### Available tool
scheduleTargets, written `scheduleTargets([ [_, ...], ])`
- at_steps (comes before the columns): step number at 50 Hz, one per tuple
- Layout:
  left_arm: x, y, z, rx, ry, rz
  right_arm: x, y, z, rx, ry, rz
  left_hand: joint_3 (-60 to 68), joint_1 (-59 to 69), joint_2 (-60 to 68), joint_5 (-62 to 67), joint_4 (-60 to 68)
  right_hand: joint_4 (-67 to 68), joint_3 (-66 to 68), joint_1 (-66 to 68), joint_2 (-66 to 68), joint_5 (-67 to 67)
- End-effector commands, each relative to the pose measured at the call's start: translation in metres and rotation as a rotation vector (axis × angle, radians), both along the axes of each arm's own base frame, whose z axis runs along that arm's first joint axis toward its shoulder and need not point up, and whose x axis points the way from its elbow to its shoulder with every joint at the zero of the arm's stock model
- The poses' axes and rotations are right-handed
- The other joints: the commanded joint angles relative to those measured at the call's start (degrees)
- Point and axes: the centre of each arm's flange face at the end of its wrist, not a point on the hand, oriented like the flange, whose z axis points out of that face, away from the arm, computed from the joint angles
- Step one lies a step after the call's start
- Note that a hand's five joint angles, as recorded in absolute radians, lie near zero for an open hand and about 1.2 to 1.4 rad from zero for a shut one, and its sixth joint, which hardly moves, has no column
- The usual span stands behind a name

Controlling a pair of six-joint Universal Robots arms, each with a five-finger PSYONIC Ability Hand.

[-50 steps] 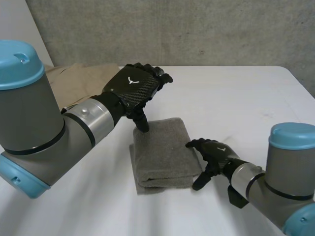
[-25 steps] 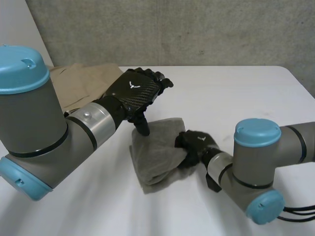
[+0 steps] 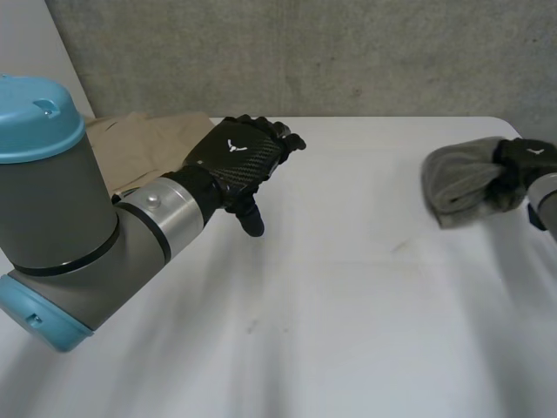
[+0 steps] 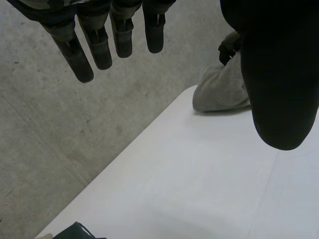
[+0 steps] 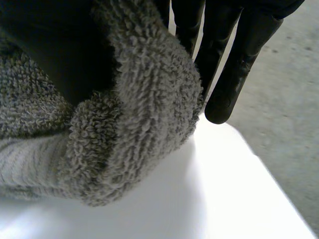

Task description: Fold the laundry.

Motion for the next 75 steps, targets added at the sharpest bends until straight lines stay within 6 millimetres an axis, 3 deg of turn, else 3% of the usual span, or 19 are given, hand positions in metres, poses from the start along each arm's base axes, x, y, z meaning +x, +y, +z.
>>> scheduleTargets([
  [1, -0.004, 0.003, 0.001, -0.006, 0.004, -0.011, -0.035, -0.039, -0.02, -0.001, 0.001, -0.039, -0.3, 0.4, 0.2, 0.3, 0.1, 12.0, 15.5, 28.0, 15.6, 18.2],
  [7, -0.006, 0.005, -0.002, -0.003, -0.004, -0.017, -0.071, -0.059, -0.011, -0.074, 0.035, -0.099, -0.3, 0.4, 0.2, 0.3, 0.1, 12.0, 15.5, 28.0, 15.6, 18.2],
  [18, -0.006, 0.005, -0.002, 0.0, -0.003, -0.012, -0.084, -0.069, -0.02, -0.134, 0.253, -0.118, 0.0, 0.7, 0.5, 0.6, 0.4, 12.0, 15.5, 28.0, 15.6, 18.2],
  [19, -0.006, 0.006, -0.001, -0.001, -0.003, -0.013, -0.089, -0.071, -0.022, -0.147, 0.294, -0.151, -0.1, 0.6, 0.4, 0.4, 0.2, 4.4, 7.9, 20.4, 8.0, 10.6],
  [21, -0.006, 0.007, -0.001, 0.0, 0.0, -0.014, -0.094, -0.072, -0.023, -0.158, 0.333, -0.192, -0.3, 0.4, 0.2, 0.3, 0.1, -48.1, -44.5, -32.1, -44.4, -41.8],
  [22, -0.007, 0.007, 0.0, 0.001, 0.003, -0.016, -0.096, -0.073, -0.023, -0.164, 0.352, -0.206, -0.3, 0.4, 0.2, 0.3, 0.1, -58.0, -54.5, -42.0, -54.4, -51.8],
  [32, -0.012, 0.015, 0.007, 0.046, 0.072, -0.041, -0.114, -0.063, -0.034, -0.088, 0.614, -0.256, -0.5, 0.2, 0.0, 0.1, -0.1, -58.0, -54.5, -42.0, -54.4, -51.8],
  [37, -0.015, 0.02, 0.008, 0.052, 0.078, -0.057, -0.135, -0.048, -0.036, 0.007, 0.877, -0.279, -0.6, 0.1, -0.1, -0.1, -0.3, -58.0, -54.5, -42.0, -54.4, -51.8],
  [41, -0.016, 0.024, 0.008, 0.053, 0.079, -0.066, -0.146, -0.038, -0.018, -0.039, 0.996, -0.315, -0.6, 0.1, -0.1, -0.1, -0.3, -58.0, -54.5, -42.0, -54.4, -51.8],
  [45, -0.016, 0.025, 0.008, 0.055, 0.08, -0.07, -0.16, -0.032, 0.018, -0.156, 1.024, -0.396, -0.5, 0.2, 0.0, 0.1, -0.1, -58.0, -54.5, -42.0, -54.4, -51.8],
  [55, -0.014, 0.025, 0.008, 0.054, 0.078, -0.066, -0.147, -0.01, 0.086, -0.283, 0.991, -0.408, -0.6, 0.1, -0.1, -0.1, -0.3, -58.0, -54.5, -42.0, -54.4, -51.8],
  [59, -0.012, 0.019, 0.009, 0.047, 0.081, -0.046, -0.126, 0.005, 0.109, -0.333, 0.861, -0.383, -0.6, 0.1, -0.1, -0.1, -0.3, -58.0, -54.5, -42.0, -54.4, -51.8],
  [60, -0.011, 0.017, 0.01, 0.042, 0.082, -0.041, -0.113, 0.01, 0.117, -0.356, 0.819, -0.361, -0.6, 0.1, -0.1, -0.1, -0.3, -58.0, -54.5, -42.0, -54.4, -51.8],
  [61, -0.009, 0.01, 0.011, 0.032, 0.088, -0.025, -0.083, 0.022, 0.128, -0.397, 0.733, -0.294, -1.0, -0.3, -0.5, -0.4, -0.6, -58.0, -54.5, -42.0, -54.4, -51.8],
  [64, 0.0, -0.008, 0.013, -0.004, 0.1, 0.021, -0.04, 0.042, 0.135, -0.43, 0.603, -0.155, -1.5, -0.8, -1.0, -0.9, -1.1, -58.0, -54.5, -42.0, -54.4, -51.8],
  [65, 0.007, -0.022, 0.016, -0.028, 0.118, 0.052, -0.012, 0.058, 0.134, -0.434, 0.527, -0.052, -1.6, -0.9, -1.1, -1.1, -1.3, -58.0, -54.5, -42.0, -54.4, -51.8],
  [67, 0.017, -0.038, 0.019, -0.054, 0.131, 0.092, 0.012, 0.075, 0.133, -0.434, 0.462, 0.046, -1.6, -0.9, -1.1, -1.1, -1.3, -58.0, -54.5, -42.0, -54.4, -51.8],
  [71, 0.039, -0.083, 0.024, -0.151, 0.153, 0.157, 0.074, 0.137, 0.128, -0.418, 0.335, 0.29, -2.0, -1.3, -1.5, -1.4, -1.6, -58.0, -54.5, -42.0, -54.4, -51.8],
  [75, 0.068, -0.141, -0.006, -0.184, 0.085, 0.168, 0.125, 0.19, 0.097, -0.344, 0.312, 0.471, -1.8, -1.1, -1.3, -1.3, -1.4, -58.0, -54.5, -42.0, -54.4, -51.8],
])
